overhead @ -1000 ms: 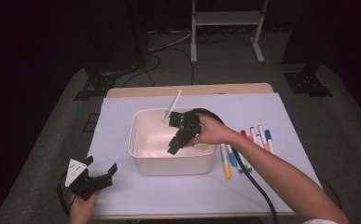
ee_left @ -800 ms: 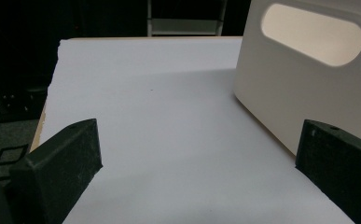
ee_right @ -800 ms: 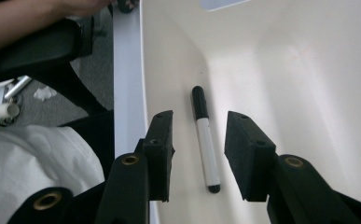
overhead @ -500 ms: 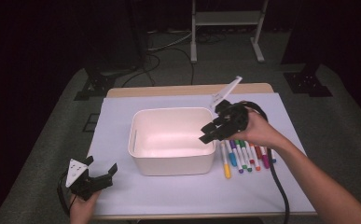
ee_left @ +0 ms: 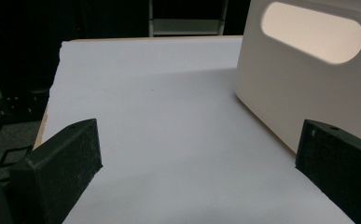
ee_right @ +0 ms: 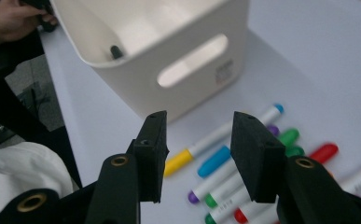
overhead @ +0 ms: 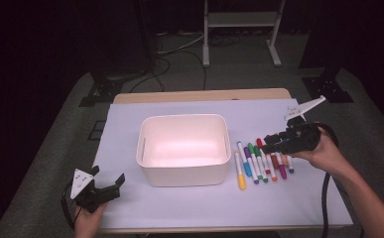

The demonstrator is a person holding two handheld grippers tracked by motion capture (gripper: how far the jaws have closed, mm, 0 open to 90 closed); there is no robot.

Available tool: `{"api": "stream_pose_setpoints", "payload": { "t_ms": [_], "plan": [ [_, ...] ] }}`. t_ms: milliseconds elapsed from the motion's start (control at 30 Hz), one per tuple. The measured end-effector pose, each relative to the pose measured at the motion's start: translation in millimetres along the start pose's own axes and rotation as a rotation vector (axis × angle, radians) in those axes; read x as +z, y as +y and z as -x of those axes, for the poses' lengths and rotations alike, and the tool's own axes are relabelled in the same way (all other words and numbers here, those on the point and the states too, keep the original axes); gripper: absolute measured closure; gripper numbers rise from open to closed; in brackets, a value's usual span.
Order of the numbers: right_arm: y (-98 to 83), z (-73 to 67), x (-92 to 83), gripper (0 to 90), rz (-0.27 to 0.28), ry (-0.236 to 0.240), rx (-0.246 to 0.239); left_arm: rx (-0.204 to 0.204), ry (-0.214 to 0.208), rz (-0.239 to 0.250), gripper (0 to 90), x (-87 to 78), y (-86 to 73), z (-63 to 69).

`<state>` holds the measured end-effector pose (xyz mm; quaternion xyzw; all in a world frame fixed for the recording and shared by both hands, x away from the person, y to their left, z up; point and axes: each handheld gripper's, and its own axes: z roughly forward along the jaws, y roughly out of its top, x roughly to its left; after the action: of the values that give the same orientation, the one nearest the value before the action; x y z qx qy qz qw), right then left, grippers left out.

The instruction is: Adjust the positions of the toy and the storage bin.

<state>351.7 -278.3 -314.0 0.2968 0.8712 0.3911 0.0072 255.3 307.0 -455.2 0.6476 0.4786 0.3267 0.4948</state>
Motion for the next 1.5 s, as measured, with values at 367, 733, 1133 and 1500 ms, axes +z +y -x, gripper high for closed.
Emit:
{"api": "stream_pose_setpoints", "payload": {
  "t_ms": [367, 733, 1133, 1500],
  "plan": [
    [-71.0, 43.7, 9.3, 52.8, -0.022, -0.115, 0.173, 0.004, -0.002, -0.003, 0.0, 0.2, 0.0, 0.2],
    [-96.7, 69.0, 20.6, 51.9, -0.051, -0.267, 0.264, 0.012, -0.003, -0.009, 0.0, 0.6, 0.2, 0.7],
    [-102.4, 90.6, 37.8, 60.2, -0.094, -0.405, 0.343, 0.012, -0.006, -0.007, 0.0, 0.5, 0.1, 0.8],
    [-109.6, 86.0, 39.6, 71.9, -0.133, -0.493, 0.362, 0.019, -0.007, -0.006, 0.0, 0.6, 0.1, 1.0]
  ]
}}
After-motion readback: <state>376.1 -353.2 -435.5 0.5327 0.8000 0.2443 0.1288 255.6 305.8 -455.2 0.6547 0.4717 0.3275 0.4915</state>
